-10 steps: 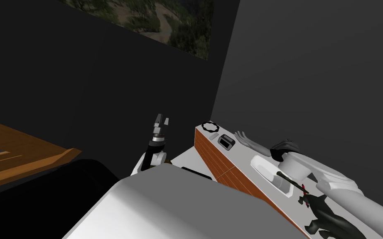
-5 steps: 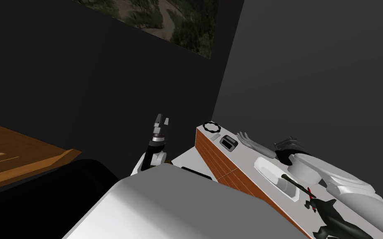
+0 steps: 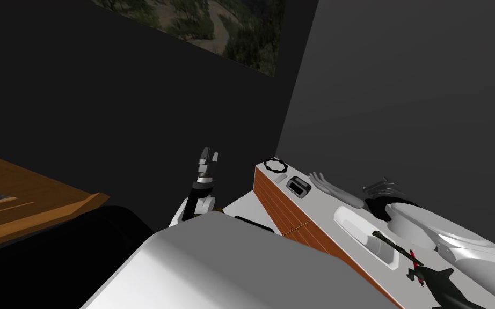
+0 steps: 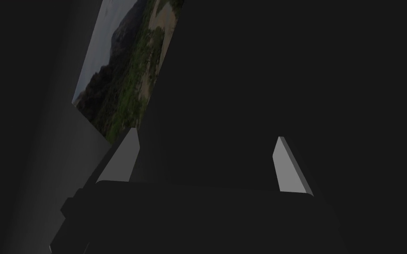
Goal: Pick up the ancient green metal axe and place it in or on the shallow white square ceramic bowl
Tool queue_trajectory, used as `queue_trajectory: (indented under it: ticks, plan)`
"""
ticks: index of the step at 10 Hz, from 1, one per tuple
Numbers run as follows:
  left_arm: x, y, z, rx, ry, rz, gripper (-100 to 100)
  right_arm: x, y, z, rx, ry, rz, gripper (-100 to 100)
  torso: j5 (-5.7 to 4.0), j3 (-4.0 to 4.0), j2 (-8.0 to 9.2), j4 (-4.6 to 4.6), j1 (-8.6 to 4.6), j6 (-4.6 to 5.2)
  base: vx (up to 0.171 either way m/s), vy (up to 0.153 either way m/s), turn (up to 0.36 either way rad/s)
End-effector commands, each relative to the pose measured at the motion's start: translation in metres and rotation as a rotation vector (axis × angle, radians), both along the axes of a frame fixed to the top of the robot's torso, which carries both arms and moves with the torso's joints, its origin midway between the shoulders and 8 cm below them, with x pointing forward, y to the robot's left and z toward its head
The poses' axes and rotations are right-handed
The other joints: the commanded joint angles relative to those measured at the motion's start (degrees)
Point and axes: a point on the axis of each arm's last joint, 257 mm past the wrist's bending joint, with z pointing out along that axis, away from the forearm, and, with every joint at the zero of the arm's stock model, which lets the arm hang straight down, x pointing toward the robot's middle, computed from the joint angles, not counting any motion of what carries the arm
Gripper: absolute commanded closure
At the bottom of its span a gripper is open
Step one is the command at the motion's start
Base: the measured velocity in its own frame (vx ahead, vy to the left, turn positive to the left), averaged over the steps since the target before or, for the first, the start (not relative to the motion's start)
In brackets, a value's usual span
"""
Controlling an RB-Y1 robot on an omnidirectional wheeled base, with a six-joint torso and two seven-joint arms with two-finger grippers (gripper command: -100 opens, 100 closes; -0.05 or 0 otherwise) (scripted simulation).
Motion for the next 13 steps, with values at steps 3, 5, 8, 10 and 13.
queue_trajectory:
  ticks: [3,5,8,10,13]
  plan:
    - [0.000,0.000,0.000,0.000,0.000,0.000,0,0.008,0.015,0.002,0.027,-0.009,0.091,-100,-0.03,0.11,0.18,0.04,-0.16,-0.01,-0.002,0.037,-0.007]
    - [0.000,0.000,0.000,0.000,0.000,0.000,0,0.013,0.024,0.001,0.025,-0.003,0.133,-100,-0.09,0.13,0.22,0.05,-0.37,0.00,-0.007,-0.011,0.003]
    - [0.000,0.000,0.000,0.000,0.000,0.000,0,-0.010,-0.007,-0.003,-0.006,0.038,0.105,-100,-0.09,0.11,0.19,0.04,-0.35,0.00,0.014,0.036,0.033]
    - [0.000,0.000,0.000,0.000,0.000,0.000,0,-0.012,-0.012,-0.003,0.023,0.035,0.106,-100,-0.02,0.05,0.10,0.02,-0.18,0.00,0.014,0.027,0.022]
    - [0.000,0.000,0.000,0.000,0.000,0.000,0,-0.004,0.004,-0.010,0.051,0.065,0.179,-100,-0.09,0.12,0.21,0.04,-0.37,0.00,0.000,0.000,0.000]
